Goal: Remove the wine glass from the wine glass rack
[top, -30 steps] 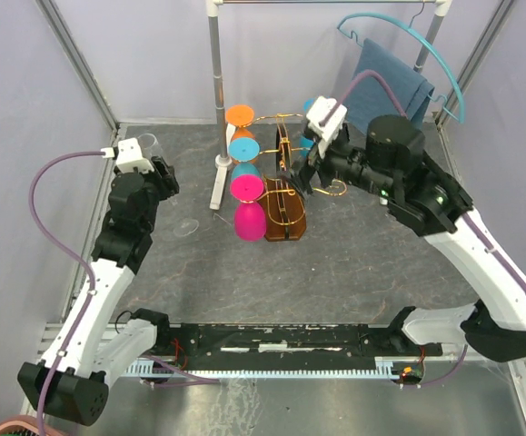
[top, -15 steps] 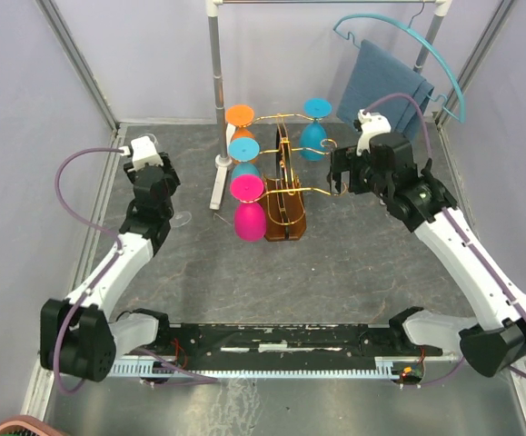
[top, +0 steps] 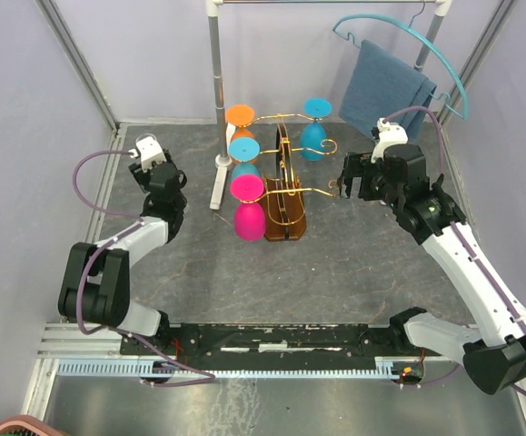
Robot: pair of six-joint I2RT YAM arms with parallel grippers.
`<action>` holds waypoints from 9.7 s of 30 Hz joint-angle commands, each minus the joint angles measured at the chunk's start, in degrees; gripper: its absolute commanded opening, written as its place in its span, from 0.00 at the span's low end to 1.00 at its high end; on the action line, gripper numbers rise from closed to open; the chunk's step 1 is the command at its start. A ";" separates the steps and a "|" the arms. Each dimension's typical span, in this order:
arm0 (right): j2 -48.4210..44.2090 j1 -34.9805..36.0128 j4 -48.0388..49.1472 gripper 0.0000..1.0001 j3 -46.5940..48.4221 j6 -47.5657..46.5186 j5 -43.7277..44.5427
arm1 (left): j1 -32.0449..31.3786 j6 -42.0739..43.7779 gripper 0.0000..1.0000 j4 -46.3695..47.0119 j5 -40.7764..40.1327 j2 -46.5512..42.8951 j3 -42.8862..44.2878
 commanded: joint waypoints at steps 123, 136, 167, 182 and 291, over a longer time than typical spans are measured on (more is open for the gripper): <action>53.07 -12.44 10.25 0.24 51.49 22.38 -24.61 | -16.15 -23.36 0.96 -58.21 21.63 -38.00 20.78; 50.21 -14.11 21.09 0.00 43.75 30.16 -27.84 | -16.17 -24.23 0.98 -58.49 22.89 -38.01 19.99; 46.36 -14.24 27.14 0.00 37.63 39.92 -41.86 | -16.13 -25.73 0.99 -59.10 23.19 -38.71 18.84; 51.40 -11.63 27.41 0.00 46.17 38.45 -39.52 | -16.16 -25.66 1.00 -59.32 23.13 -39.66 18.32; 38.41 -10.53 -28.67 0.00 11.08 -3.05 51.94 | -16.10 -43.48 0.99 -67.99 47.39 -42.17 32.58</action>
